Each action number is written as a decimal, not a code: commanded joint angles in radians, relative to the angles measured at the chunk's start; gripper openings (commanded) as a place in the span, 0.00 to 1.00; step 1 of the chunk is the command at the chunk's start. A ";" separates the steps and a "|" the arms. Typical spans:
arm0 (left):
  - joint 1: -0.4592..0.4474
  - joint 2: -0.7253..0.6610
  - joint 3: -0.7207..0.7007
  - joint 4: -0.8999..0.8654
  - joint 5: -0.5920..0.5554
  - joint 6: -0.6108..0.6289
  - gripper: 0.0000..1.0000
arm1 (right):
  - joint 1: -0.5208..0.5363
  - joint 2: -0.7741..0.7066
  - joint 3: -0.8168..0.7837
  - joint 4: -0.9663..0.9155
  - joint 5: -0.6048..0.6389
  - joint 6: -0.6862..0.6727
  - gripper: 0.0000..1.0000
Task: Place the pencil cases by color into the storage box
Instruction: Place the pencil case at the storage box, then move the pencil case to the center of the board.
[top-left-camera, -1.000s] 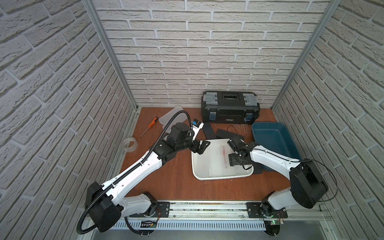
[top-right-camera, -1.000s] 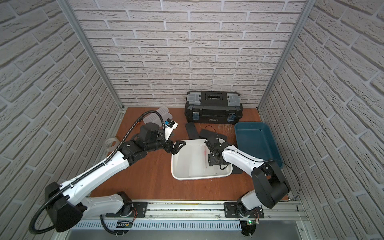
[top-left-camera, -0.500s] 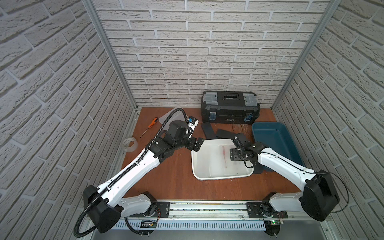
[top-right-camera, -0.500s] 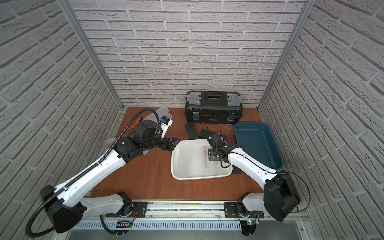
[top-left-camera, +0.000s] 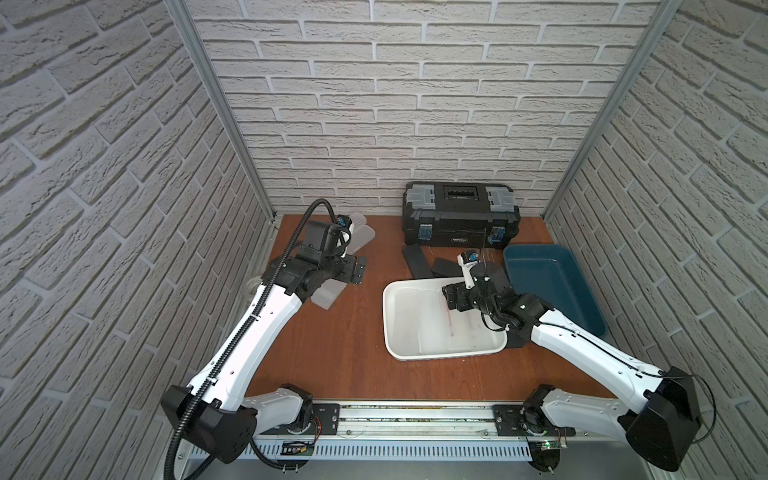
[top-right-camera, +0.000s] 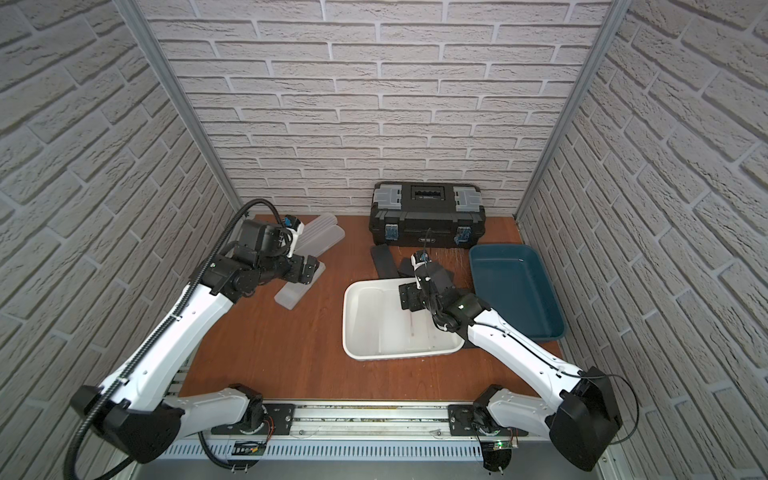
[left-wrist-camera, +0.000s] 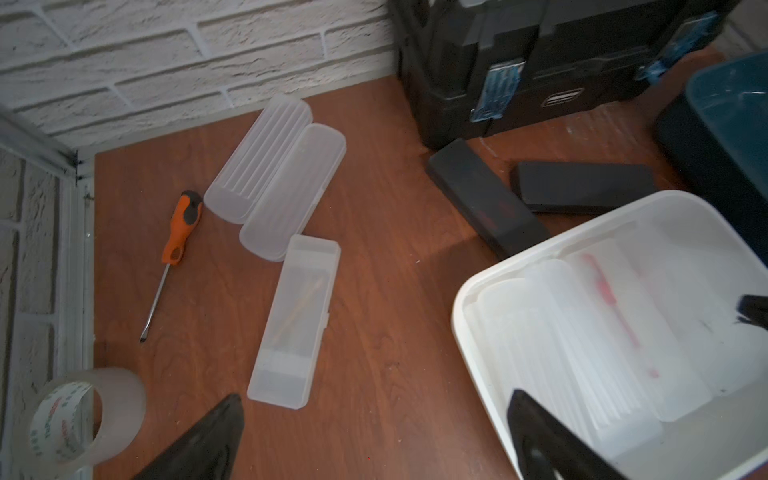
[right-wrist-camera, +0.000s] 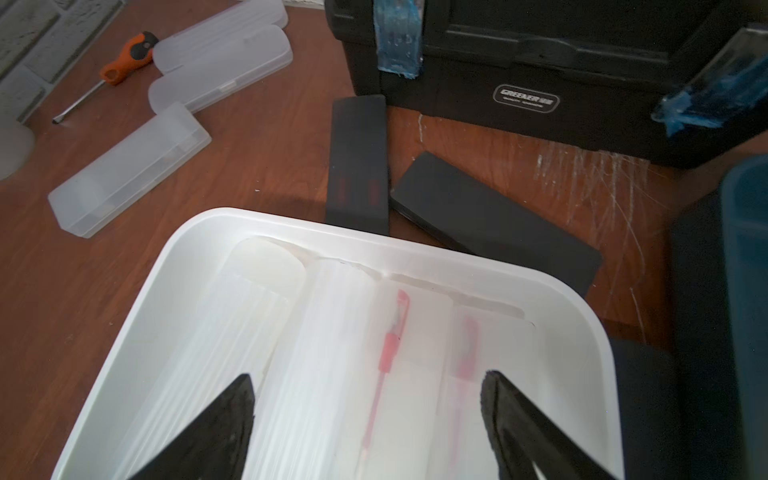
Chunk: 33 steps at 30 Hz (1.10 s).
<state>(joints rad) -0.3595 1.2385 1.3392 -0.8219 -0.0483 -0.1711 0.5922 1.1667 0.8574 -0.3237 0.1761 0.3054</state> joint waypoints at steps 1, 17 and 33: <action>0.092 0.027 -0.033 -0.006 0.068 0.040 0.98 | 0.020 -0.040 -0.065 0.201 -0.067 -0.029 0.87; 0.286 0.289 -0.148 0.124 0.106 0.137 0.98 | 0.060 -0.205 -0.162 0.278 -0.092 -0.054 0.81; 0.336 0.485 -0.140 0.264 0.206 0.315 0.98 | 0.074 -0.201 -0.170 0.300 -0.155 -0.094 0.81</action>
<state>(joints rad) -0.0334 1.7004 1.1915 -0.6003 0.1070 0.0822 0.6579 0.9874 0.7006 -0.0841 0.0395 0.2314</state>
